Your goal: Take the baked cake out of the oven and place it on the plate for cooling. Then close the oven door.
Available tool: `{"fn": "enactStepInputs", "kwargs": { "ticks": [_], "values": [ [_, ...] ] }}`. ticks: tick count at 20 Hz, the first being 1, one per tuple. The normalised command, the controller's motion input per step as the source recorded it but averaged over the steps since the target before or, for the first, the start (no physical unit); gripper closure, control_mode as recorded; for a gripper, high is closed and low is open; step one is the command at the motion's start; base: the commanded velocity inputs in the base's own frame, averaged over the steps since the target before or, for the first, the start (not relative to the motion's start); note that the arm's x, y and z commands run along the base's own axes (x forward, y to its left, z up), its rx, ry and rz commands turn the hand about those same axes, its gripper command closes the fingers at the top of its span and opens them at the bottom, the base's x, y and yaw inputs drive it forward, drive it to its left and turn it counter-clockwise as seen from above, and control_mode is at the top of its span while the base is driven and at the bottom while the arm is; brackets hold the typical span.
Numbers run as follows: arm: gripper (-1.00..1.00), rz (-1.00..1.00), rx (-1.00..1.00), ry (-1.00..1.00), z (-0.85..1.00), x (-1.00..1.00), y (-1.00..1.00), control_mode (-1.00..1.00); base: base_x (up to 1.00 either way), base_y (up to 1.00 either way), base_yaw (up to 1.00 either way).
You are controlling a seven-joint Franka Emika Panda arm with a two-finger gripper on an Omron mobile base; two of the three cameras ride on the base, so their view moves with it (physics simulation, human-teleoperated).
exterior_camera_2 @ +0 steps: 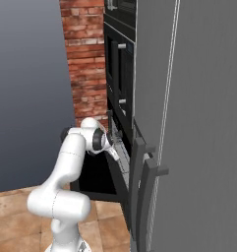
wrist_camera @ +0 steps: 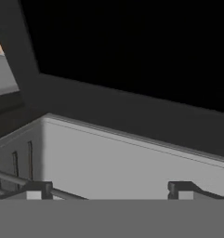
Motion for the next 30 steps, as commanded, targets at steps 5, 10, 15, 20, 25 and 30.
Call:
{"fn": "enactStepInputs", "kwargs": {
  "ticks": [5,10,15,20,25,30],
  "values": [
    [-1.0,0.0,-0.3,-0.22,-0.18,0.05,-0.3,-1.0,0.0,0.0,0.0],
    [-1.0,-0.05,-0.05,-0.05,0.16,-0.01,-0.06,-1.0,0.0,0.0,0.0],
    [-1.0,-0.01,0.11,0.02,0.91,-0.82,0.44,-1.0,0.0,0.0,0.0],
    [-1.0,0.0,0.05,-0.02,0.91,-1.0,0.92,-1.0,0.0,0.0,0.0],
    [-1.0,0.07,-0.07,-0.11,0.94,-1.0,0.88,-1.0,0.0,0.0,0.0],
    [-1.0,0.29,-0.15,0.15,0.96,-1.0,0.98,-1.0,0.0,0.0,0.0]
  ]
}}
